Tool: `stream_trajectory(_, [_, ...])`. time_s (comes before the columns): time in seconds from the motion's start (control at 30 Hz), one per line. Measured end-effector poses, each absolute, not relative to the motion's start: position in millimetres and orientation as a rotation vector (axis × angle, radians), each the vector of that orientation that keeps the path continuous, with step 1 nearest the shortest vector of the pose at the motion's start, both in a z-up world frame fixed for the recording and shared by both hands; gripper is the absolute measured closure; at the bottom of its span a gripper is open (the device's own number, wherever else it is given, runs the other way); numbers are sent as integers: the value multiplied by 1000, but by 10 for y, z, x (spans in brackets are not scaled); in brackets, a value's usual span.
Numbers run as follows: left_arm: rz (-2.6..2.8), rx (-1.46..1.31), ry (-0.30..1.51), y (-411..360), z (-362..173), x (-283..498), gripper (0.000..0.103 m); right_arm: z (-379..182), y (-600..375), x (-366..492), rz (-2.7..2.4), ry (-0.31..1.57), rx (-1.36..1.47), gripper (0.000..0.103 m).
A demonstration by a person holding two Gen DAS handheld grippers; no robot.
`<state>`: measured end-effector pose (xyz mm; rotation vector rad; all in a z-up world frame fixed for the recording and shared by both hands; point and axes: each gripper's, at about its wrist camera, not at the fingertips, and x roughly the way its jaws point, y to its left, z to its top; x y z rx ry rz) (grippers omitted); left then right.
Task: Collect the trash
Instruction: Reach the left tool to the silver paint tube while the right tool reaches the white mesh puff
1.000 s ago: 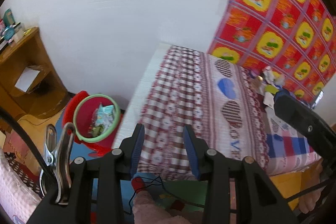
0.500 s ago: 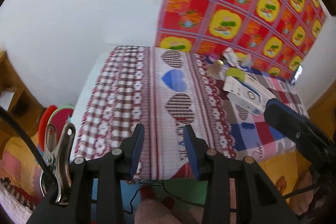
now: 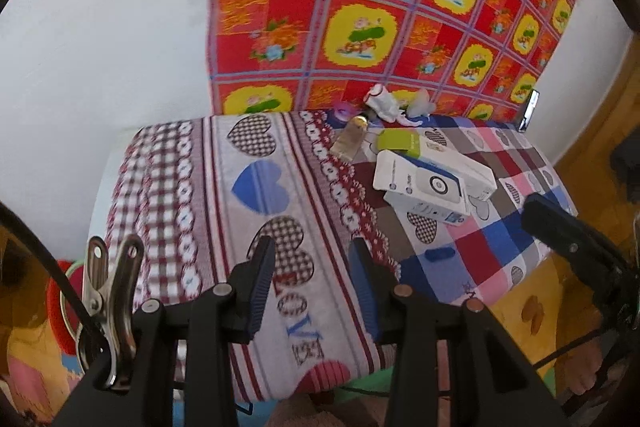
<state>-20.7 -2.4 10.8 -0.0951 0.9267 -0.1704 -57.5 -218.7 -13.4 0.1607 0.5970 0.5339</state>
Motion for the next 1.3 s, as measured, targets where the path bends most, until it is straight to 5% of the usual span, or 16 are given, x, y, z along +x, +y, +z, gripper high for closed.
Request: stream_trajectory(1.3, [-137, 19, 1117, -1244, -742, 2068, 63, -175, -3731, 1411, 535, 686, 136, 74])
